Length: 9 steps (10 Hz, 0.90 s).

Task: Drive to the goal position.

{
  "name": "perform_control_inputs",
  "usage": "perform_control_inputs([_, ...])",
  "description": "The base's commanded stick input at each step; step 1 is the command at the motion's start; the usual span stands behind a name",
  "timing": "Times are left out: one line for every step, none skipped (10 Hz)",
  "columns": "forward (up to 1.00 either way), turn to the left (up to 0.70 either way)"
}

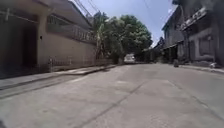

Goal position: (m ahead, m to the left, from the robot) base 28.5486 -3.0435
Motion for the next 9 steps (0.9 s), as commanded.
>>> perform_control_inputs([0.96, -0.37])
perform_control_inputs([0.94, -0.37])
perform_control_inputs([0.92, -0.36])
perform_control_inputs([0.91, -0.35])
perform_control_inputs([0.90, -0.35])
perform_control_inputs([0.89, -0.32])
perform_control_inputs([0.89, -0.10])
perform_control_inputs([0.89, 0.01])
perform_control_inputs([0.89, 0.01])
